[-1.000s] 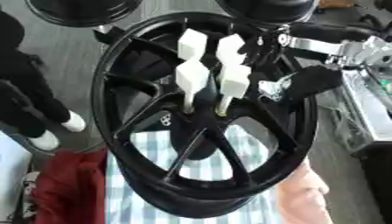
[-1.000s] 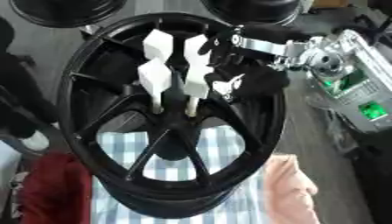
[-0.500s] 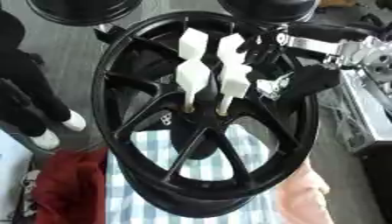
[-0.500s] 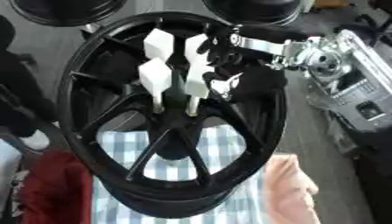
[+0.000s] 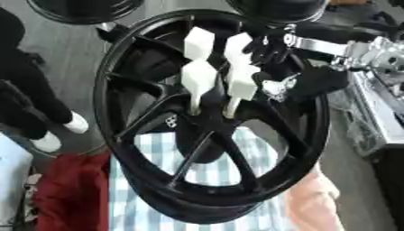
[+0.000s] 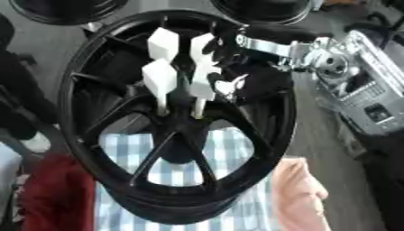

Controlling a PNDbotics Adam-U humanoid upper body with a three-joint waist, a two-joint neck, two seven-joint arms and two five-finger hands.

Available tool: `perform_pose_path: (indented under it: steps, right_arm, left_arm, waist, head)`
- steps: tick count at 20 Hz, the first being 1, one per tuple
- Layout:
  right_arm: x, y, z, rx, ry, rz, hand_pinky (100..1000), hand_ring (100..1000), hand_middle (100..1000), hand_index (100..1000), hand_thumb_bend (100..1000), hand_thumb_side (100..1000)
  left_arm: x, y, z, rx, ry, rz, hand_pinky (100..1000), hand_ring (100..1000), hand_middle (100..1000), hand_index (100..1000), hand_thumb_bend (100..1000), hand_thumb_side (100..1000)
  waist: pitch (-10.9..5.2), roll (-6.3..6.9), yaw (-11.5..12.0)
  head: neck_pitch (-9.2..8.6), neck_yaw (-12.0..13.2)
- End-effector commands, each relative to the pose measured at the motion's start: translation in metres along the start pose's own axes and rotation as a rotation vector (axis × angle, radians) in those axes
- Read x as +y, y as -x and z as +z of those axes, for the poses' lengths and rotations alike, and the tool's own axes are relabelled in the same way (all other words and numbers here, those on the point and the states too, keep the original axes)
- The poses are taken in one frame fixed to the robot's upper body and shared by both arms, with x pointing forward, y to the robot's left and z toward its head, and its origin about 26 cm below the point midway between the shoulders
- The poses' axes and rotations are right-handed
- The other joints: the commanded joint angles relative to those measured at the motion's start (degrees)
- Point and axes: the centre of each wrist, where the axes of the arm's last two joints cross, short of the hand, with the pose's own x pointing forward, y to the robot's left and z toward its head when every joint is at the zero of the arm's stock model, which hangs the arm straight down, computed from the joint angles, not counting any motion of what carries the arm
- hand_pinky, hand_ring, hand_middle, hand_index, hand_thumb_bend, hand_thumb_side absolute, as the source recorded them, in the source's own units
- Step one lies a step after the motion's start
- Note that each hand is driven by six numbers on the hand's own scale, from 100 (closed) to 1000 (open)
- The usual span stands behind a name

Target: Pull the pin out of the wheel hub.

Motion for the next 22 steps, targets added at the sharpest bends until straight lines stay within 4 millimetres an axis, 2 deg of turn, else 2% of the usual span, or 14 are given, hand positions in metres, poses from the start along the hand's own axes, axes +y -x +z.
perform_pose_path:
  steps: [1,6,14,22]
  right_arm:
    - [-0.0052,-0.0001,0.0034,0.009,0.014,0.023,733,790,768,898,100,614]
    - [-0.0038,0.0014,0.0020,0.011,0.007,0.018,732,790,767,896,100,644]
    - [-0.0028,0.0025,0.0010,0.017,0.009,0.014,728,783,758,878,100,645]
    - [-0.0009,0.0030,-0.0002,0.007,-0.009,0.008,728,779,754,886,100,760]
  left_arm:
    - [0.0089,-0.0097,-0.0038,-0.021,-0.001,-0.036,808,907,738,770,100,771]
    - [0.0085,-0.0100,-0.0042,-0.023,0.000,-0.037,808,906,737,770,100,774]
    - [0.0079,-0.0098,-0.0046,-0.020,0.002,-0.041,810,908,737,770,100,780]
    - [0.0077,-0.0097,-0.0046,-0.015,0.003,-0.042,811,909,737,770,100,784]
  waist:
    - [-0.48,0.50,0.1]
    - [-0.17,0.60,0.2]
    - [0.17,0.55,0.1]
    - [0.23,0.43,0.2]
  head:
    - [-0.09,-0.3]
    - [-0.09,-0.5]
    - [-0.09,-0.3]
    - [-0.09,-0.3]
